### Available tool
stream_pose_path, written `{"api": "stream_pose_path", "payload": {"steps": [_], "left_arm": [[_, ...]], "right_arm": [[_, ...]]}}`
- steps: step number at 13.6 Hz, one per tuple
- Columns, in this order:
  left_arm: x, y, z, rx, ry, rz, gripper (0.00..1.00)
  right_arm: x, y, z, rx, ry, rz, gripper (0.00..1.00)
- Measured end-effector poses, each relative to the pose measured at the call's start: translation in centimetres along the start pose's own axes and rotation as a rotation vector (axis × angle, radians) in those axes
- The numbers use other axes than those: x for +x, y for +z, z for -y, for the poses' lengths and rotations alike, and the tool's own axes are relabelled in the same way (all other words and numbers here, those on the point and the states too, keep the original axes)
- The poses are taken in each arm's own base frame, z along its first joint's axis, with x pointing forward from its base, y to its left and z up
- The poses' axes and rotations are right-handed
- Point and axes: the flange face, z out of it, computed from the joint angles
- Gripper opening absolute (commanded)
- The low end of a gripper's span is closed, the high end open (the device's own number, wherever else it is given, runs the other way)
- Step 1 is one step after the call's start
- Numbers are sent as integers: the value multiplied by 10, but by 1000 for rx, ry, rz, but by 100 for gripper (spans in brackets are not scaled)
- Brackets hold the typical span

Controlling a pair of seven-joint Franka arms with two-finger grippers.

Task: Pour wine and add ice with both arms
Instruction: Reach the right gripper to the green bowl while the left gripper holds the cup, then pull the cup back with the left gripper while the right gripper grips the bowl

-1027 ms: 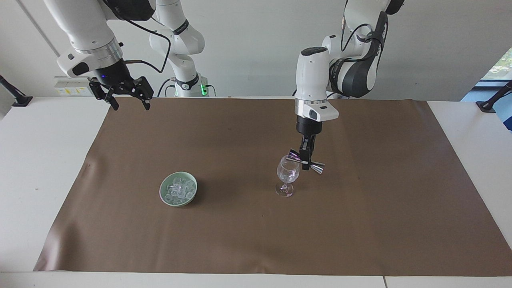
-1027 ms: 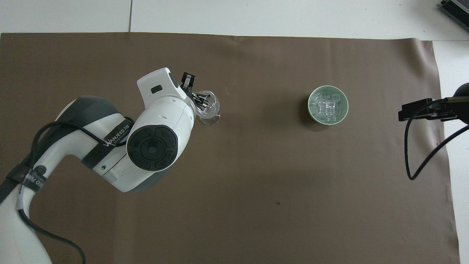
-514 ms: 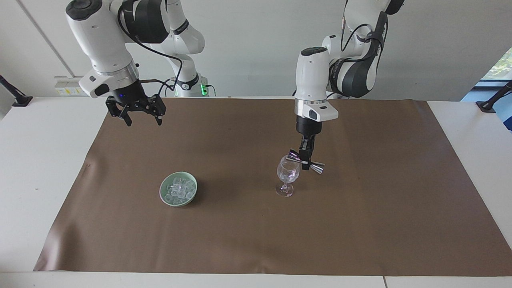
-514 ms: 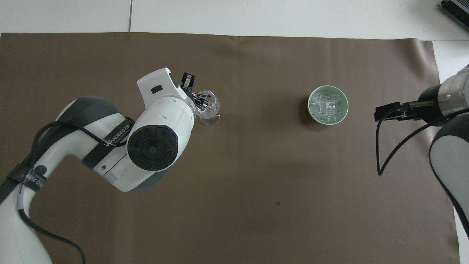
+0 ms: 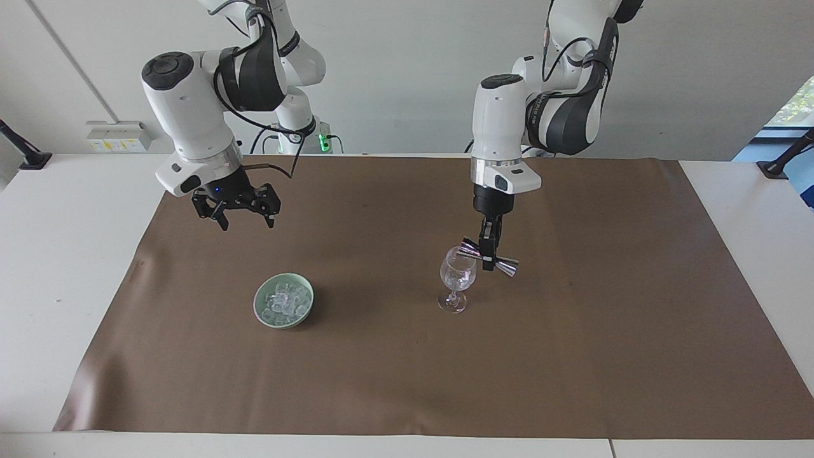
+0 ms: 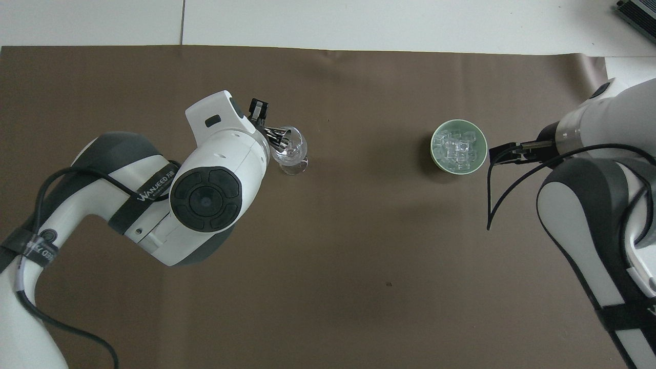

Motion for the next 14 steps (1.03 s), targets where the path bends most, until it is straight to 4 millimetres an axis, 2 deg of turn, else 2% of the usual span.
{"api": "stream_pose_path", "payload": {"steps": [3, 6, 11, 14], "left_arm": [[15, -2, -4, 33, -80, 46, 0], [42, -6, -12, 84, -180, 130, 0], [96, -6, -15, 205, -285, 262, 0], [143, -3, -4, 262, -326, 404, 0]], "right_arm": [[11, 34, 4, 3, -4, -25, 100], [19, 66, 11, 7, -13, -34, 100], [31, 114, 14, 11, -11, -55, 100], [34, 137, 13, 14, 11, -65, 100]]}}
